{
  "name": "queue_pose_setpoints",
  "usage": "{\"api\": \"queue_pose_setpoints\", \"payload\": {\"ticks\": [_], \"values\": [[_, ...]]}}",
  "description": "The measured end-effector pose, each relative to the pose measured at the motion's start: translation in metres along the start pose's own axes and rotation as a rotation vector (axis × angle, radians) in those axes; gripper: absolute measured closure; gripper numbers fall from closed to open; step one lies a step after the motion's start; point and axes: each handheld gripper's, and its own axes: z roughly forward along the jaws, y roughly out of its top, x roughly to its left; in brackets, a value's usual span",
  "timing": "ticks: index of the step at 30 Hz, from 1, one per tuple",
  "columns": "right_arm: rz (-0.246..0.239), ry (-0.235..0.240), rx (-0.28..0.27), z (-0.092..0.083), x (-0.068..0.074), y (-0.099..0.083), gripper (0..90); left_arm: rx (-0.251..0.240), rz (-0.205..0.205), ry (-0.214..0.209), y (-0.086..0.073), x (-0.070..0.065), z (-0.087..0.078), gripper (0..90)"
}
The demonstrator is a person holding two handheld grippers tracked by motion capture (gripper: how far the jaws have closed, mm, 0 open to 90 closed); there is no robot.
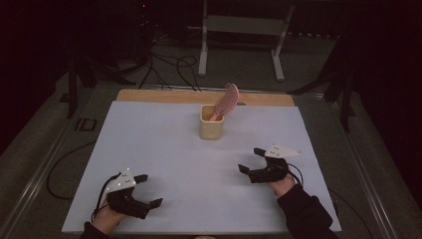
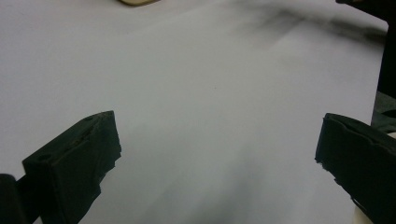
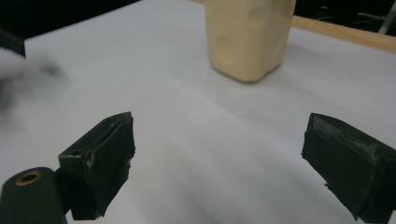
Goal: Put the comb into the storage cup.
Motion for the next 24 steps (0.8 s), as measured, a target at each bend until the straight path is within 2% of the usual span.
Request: {"api": "queue_pose_setpoints", "payload": {"ticks": [2,7,19,23,24], "values": [[-0.011,0.000,-0.002,-0.004,0.003,-0.005,9.2,-0.003,-0.001,0.001,0.000,0.000,0.000,0.5],[0.002,0.005,-0.006,-0.015,0.006,-0.016,9.2,-0.003,0.001,0.000,0.000,0.000,-0.001,0.5],[0.041,-0.023,-0.021,-0.043,-0.001,-0.034,9.2,0.003,0.004,-0.001,0.000,0.000,0.000,0.6],[0.029,-0.023,-0.020,-0.047,-0.003,-0.038,9.2,0.004,0.007,0.000,0.000,-0.001,0.000,0.5],[0.016,-0.037,-0.012,-0.050,-0.003,-0.041,9.2,-0.001,0.003,0.000,0.000,-0.001,-0.001,0.5]]}}
